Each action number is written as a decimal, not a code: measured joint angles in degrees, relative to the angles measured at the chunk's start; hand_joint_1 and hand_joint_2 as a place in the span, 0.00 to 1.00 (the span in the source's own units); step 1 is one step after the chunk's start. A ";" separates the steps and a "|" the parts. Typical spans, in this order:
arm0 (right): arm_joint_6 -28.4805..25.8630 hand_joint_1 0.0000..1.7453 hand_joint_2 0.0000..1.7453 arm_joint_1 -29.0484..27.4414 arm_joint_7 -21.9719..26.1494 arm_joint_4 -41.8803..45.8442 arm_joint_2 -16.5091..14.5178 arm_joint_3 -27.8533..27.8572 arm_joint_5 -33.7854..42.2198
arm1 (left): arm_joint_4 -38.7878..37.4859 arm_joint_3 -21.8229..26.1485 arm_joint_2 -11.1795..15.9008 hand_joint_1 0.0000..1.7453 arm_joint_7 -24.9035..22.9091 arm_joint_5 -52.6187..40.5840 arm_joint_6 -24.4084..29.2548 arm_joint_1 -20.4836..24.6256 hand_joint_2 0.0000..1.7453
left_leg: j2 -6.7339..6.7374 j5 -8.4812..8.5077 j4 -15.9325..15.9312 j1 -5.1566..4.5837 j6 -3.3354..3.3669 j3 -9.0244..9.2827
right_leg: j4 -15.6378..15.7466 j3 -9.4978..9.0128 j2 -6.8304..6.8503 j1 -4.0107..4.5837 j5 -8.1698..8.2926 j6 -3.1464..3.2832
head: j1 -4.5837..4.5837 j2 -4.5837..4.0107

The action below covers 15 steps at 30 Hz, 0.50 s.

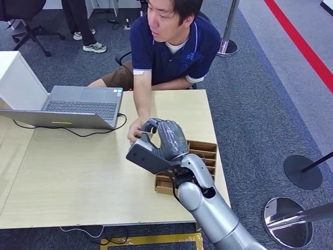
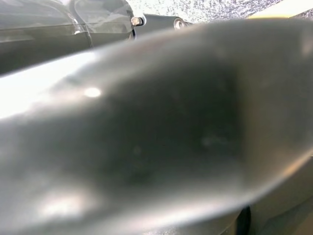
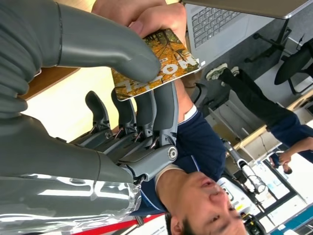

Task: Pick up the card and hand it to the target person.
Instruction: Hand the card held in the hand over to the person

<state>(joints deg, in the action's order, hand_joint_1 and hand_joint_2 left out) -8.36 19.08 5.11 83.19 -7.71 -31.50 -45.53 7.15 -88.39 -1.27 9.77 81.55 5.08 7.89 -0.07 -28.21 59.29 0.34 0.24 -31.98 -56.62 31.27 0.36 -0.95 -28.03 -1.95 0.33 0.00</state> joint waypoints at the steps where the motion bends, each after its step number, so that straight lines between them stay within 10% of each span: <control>1: -0.01 0.73 1.00 0.02 0.00 0.00 0.01 0.00 0.01 | 0.00 0.00 0.00 0.00 0.00 0.01 0.01 0.00 0.00 | 0.00 0.00 0.00 0.00 0.00 0.00 | 0.00 0.00 0.00 0.00 0.00 0.00 | 0.00 0.00; 15: -0.01 0.73 1.00 0.38 -0.34 0.00 0.02 0.00 0.05 | 0.00 0.00 0.00 0.00 0.56 0.03 0.19 0.00 0.00 | 0.00 0.00 0.00 0.00 0.00 0.00 | 0.00 0.00 0.00 0.00 0.00 0.00 | 0.00 0.00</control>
<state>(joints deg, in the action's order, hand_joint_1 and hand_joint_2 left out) -8.37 19.47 4.78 83.19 -7.69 -31.50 -45.48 7.15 -88.39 -1.27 10.33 81.58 5.27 7.89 -0.07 -28.21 59.29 0.34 0.24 -31.98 -56.62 31.27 0.36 -0.95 -28.03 -1.95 0.33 0.00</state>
